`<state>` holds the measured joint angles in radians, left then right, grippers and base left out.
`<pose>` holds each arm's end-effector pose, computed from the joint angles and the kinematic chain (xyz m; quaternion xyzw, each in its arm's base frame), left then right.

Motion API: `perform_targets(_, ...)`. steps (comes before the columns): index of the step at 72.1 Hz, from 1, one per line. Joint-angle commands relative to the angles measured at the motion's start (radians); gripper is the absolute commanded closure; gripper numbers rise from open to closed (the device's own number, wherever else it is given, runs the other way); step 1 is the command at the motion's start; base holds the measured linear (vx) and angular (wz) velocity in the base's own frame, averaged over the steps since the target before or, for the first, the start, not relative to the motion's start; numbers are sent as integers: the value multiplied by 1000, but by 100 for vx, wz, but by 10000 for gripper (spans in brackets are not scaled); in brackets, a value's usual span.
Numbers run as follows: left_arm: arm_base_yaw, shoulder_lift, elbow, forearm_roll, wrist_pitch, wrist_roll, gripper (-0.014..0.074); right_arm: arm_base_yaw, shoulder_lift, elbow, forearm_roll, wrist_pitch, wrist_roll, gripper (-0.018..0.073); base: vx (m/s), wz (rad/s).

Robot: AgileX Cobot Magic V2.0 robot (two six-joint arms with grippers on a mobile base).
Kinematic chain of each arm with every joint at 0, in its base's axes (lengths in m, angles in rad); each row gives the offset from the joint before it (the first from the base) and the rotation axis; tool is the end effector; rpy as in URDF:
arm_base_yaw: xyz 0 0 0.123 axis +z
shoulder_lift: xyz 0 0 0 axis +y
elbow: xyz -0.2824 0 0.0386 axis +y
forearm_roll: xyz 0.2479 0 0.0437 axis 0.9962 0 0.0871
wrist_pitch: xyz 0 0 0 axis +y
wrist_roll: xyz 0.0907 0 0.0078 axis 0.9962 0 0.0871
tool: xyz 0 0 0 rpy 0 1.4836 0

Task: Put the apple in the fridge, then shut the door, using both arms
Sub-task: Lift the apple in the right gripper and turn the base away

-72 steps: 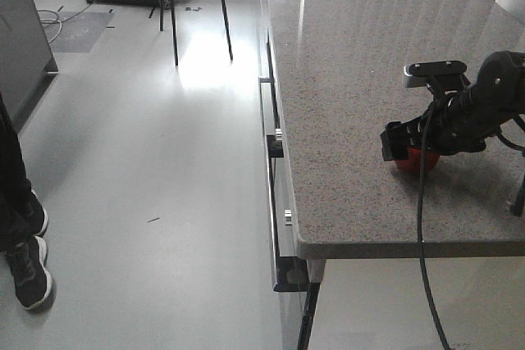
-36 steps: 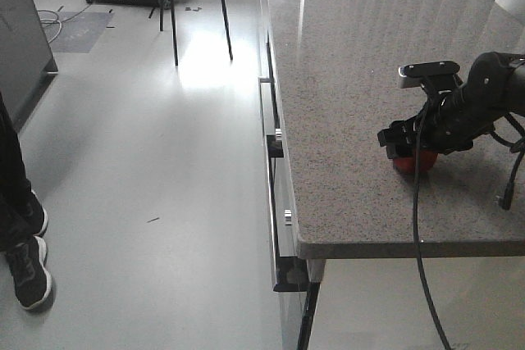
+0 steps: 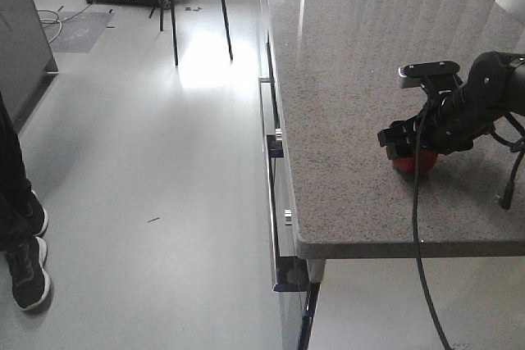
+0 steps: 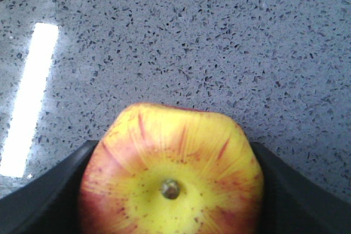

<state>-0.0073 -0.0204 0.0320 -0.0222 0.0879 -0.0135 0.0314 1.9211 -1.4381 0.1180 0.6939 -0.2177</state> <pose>0.0563 -0.0006 0.1954 -0.0094 0.7114 -0.0158 0.7026 0.4148 0.0199 0.2182 -0.0857 0.9664 0.0251 0.2412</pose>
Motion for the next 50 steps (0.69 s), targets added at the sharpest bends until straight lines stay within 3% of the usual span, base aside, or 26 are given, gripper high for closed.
perform_targets(1,-6,-6,-1,-7,-82,1,603,0,-49,-30,0,-3,-10,385,0,0)
perform_targets(50,-6,-6,-1,-7,-82,1,603,0,-49,-30,0,1,-10,385,0,0)
